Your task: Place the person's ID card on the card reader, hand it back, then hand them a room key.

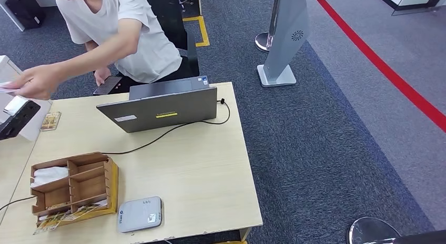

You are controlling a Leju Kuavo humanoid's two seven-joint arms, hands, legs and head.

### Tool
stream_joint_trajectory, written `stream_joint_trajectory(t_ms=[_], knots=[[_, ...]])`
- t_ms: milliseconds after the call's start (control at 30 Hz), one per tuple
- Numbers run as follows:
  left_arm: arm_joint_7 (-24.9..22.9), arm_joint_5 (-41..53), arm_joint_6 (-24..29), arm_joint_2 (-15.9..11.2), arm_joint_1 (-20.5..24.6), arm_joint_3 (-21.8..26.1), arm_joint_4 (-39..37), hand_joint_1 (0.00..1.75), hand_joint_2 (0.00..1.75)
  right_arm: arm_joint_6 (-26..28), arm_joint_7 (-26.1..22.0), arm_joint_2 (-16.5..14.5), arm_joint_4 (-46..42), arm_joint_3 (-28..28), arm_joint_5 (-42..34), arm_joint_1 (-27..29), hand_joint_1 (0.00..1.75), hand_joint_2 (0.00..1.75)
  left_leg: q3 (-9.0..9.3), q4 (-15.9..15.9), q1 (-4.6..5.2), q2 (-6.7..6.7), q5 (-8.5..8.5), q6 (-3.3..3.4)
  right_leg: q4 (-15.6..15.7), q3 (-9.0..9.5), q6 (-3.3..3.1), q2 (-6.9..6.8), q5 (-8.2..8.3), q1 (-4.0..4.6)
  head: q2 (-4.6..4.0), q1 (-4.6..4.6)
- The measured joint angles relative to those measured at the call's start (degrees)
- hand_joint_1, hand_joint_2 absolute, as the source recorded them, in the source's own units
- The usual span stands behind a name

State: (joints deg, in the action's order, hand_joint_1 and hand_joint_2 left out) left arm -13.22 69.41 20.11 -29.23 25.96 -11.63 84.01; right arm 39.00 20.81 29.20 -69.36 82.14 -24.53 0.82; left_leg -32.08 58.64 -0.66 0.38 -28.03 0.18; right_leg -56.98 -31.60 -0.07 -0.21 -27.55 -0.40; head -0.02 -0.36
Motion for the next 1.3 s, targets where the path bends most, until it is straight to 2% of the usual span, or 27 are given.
stream_joint_trajectory(t_ms=[200,400,500,633,900,1100,1300], knots=[[0.01,-2.77,-0.74,0.49,-1.51,-0.44,0.05,0.0,1.75,0.36,0.33,0.0,-0.1,0.53,-0.78,-0.05,0.0,1.75,0.0,0.0,0.0,0.0,0.0,0.0,0.0,0.0,0.0,0.0,0.0,0.0,0.0,0.0],[-0.33,-6.12,-5.83,1.43,-6.94,-1.54,6.53,0.0,1.75,0.41,2.89,0.01,-1.12,0.27,1.07,1.05,0.0,1.75,-0.02,0.0,0.01,0.0,-0.03,0.01,0.01,-0.01,0.01,0.0,-0.02,-0.01,0.0,0.02],[0.54,-8.23,-8.31,1.78,-12.01,-3.12,12.37,0.0,1.75,0.43,5.45,0.08,-2.32,-1.17,3.34,2.55,0.0,1.75,-0.02,0.0,0.02,0.05,-0.11,0.03,0.03,-0.02,0.04,0.06,-0.04,-0.02,0.0,0.01],[1.24,-8.78,-8.78,2.21,-19.43,-6.19,19.67,0.0,1.75,0.43,7.92,0.41,-4.28,-3.16,5.5,4.44,0.0,1.75,-0.05,0.0,0.02,0.1,-0.16,0.05,0.06,-0.05,0.1,0.11,-0.08,-0.03,0.0,0.02],[2.41,-4.56,-10.04,2.5,-32.35,-12.13,27.71,0.0,1.75,0.43,9.69,0.57,-6.1,-5.76,6.32,5.99,0.0,1.75,-0.06,0.0,0.02,0.15,-0.23,0.07,0.07,-0.06,0.17,0.12,-0.13,-0.03,0.0,-0.01],[-2.49,-6.7,-14.45,0.54,-37.67,-17.84,28.61,0.0,1.75,0.43,10.73,0.57,-6.34,-6.46,5.97,6.07,0.0,1.75,-0.07,0.0,0.01,0.11,-0.25,0.08,0.07,-0.06,0.18,0.1,-0.14,-0.03,0.0,-0.02],[-10.25,-6.53,-16.2,-1.04,-39.31,-20.81,28.38,0.0,1.75,0.43,11.36,0.56,-6.33,-6.59,5.83,5.86,0.0,1.75,-0.07,-0.01,0.01,0.08,-0.23,0.08,0.06,-0.04,0.17,0.06,-0.14,-0.02,0.0,-0.01]])
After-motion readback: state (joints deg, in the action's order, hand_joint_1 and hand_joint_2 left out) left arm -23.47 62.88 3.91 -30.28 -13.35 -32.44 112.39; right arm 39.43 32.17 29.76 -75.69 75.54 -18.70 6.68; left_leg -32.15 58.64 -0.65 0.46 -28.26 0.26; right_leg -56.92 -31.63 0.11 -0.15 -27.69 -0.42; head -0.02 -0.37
